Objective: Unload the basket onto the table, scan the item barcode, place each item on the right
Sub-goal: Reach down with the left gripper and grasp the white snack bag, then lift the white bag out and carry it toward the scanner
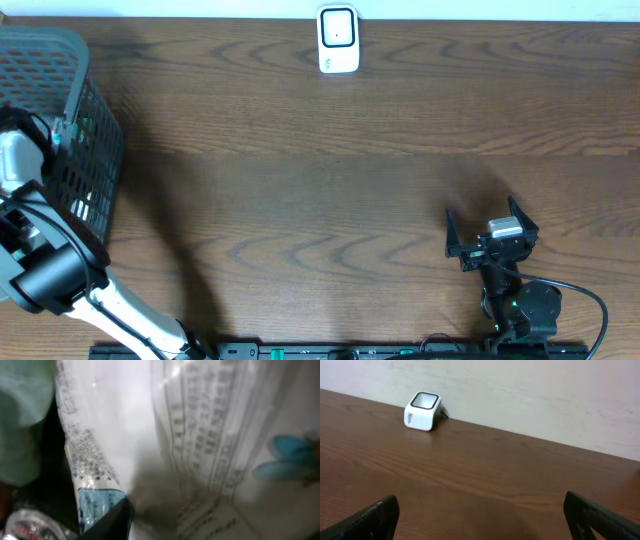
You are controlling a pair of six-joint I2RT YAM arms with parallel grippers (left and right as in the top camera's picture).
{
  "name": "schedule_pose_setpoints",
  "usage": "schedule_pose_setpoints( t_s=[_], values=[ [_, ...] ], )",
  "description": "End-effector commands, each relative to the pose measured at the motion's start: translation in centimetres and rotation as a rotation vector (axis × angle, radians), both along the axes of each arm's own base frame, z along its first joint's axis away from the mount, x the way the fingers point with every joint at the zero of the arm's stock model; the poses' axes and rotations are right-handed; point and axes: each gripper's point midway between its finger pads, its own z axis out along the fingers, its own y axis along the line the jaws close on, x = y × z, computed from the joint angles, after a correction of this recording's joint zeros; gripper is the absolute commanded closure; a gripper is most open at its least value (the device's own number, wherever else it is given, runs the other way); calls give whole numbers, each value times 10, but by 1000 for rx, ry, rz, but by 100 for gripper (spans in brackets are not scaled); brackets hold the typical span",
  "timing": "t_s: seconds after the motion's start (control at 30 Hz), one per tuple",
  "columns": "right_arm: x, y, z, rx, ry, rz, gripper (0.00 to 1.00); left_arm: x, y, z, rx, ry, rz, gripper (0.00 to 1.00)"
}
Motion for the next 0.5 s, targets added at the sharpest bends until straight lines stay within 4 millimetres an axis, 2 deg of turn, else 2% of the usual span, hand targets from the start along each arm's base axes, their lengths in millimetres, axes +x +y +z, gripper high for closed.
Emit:
schedule_pose_setpoints(
  t_s=[0.0, 0.03, 0.17, 0.27, 0.37, 0.47],
  values=[
    [-1, 2, 0, -3, -1, 9, 1, -7, 2, -6, -35, 3, -28, 81],
    [-1, 2, 0, -3, -1, 9, 1, -6, 2, -6, -33, 0, -27, 92],
    [-1, 2, 0, -3, -1, 9, 1, -3, 5, -4, -22, -13, -25, 93],
    [-1, 2, 0, -3, -1, 9, 1, 2, 9, 12, 8, -56, 36, 93],
    [-1, 2, 0, -3, -2, 9, 1, 11, 13, 46, 70, -175, 140, 93],
    [-1, 2, 0, -3, -1, 9, 1, 32, 12, 88, 95, -361, 136, 93]
  ],
)
